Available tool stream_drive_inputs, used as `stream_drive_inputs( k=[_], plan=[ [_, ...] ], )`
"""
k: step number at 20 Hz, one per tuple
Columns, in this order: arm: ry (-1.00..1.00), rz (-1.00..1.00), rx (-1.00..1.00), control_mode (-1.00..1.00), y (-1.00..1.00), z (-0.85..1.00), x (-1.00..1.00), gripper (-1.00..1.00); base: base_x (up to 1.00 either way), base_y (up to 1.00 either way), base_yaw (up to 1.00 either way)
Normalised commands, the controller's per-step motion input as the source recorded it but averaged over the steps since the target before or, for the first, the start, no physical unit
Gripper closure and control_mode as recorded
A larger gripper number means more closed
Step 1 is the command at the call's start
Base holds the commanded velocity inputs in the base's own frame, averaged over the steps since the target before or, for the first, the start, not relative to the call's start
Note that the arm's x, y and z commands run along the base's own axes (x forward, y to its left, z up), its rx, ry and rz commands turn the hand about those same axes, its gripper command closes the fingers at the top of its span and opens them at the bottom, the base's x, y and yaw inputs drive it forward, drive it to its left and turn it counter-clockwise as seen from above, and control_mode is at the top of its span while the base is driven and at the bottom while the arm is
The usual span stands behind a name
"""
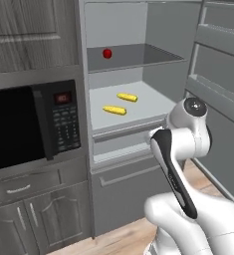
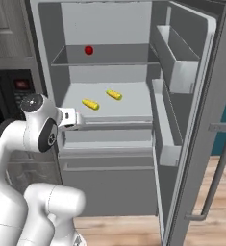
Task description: Place the corn in the correct fridge rack based on whether it is a fruit or vegetable. Finally, close the fridge door.
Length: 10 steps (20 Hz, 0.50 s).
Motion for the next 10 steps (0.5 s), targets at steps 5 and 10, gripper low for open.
stream_drive_inputs(
  k=[5,10],
  plan=[
    [0.0,0.0,0.0,1.0,0.0,0.0,0.0,-1.0,-0.61,0.02,0.07],
    [0.0,0.0,0.0,1.0,0.0,0.0,0.0,-1.0,-0.27,0.0,0.03]
  ],
)
